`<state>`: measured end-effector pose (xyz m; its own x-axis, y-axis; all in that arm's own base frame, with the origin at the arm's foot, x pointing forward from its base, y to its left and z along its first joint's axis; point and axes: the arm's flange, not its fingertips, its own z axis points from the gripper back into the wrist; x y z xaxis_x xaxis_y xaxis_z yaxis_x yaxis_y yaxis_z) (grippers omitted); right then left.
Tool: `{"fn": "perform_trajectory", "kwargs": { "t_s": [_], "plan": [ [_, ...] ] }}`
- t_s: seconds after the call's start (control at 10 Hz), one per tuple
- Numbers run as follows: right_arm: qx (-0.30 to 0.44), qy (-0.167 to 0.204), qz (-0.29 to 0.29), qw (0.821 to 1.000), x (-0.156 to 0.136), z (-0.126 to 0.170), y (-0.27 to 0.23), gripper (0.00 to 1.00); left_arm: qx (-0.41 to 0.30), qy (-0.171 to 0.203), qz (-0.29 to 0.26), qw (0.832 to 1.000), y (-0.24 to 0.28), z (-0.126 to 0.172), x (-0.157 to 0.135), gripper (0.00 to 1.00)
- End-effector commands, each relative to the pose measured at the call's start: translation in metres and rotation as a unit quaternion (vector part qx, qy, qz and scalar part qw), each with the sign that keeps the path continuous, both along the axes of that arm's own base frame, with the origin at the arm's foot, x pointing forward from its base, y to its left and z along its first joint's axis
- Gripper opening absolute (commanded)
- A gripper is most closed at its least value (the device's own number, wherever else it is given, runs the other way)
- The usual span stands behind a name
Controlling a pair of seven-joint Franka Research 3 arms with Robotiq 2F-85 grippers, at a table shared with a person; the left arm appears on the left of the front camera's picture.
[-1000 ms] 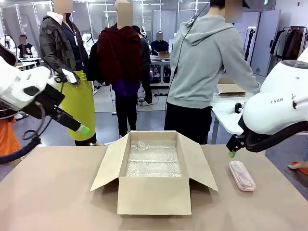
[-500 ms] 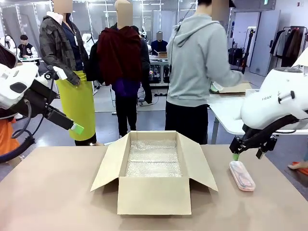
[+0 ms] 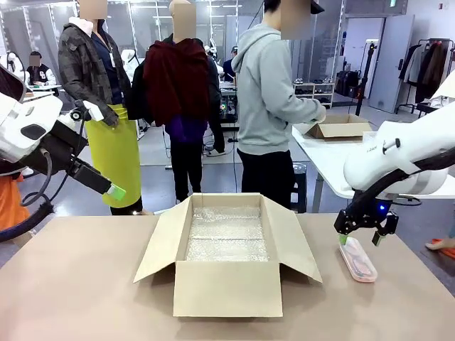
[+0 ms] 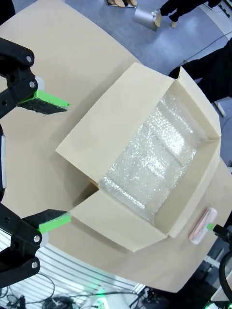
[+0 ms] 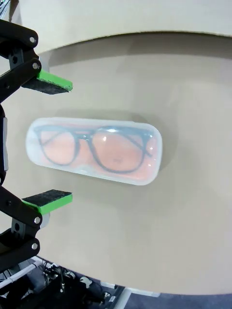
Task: Pack the glasses set securely to prepare it for shipping.
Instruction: Place the Glasses case inside the Package Box.
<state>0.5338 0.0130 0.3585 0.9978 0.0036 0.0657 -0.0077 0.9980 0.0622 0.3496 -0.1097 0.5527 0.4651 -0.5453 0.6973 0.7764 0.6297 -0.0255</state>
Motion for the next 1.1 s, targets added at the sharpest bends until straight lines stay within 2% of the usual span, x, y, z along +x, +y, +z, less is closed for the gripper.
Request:
{"fn": "perform_trajectory", "kwargs": {
  "t_s": [0.0,0.3,0.8,0.9,1.0],
  "plan": [
    [0.000,0.020,-0.009,1.000,0.014,-0.010,0.002,1.00,-0.009,-0.003,0.001,1.000,0.000,0.002,0.001,1.00],
    [0.009,0.035,-0.002,0.999,0.024,-0.031,0.006,1.00,-0.009,-0.003,0.001,1.000,0.000,0.002,0.001,1.00],
    [0.009,0.053,-0.013,0.998,0.031,-0.049,0.009,1.00,-0.009,-0.003,0.001,1.000,0.000,0.002,0.001,1.00],
    [0.007,0.060,-0.013,0.998,0.030,-0.051,0.009,0.90,-0.009,-0.003,0.001,1.000,0.000,0.002,0.001,1.00],
    [0.009,0.061,-0.012,0.998,0.029,-0.052,0.008,0.85,-0.009,-0.003,0.001,1.000,0.000,0.002,0.001,1.00]
  ]
}}
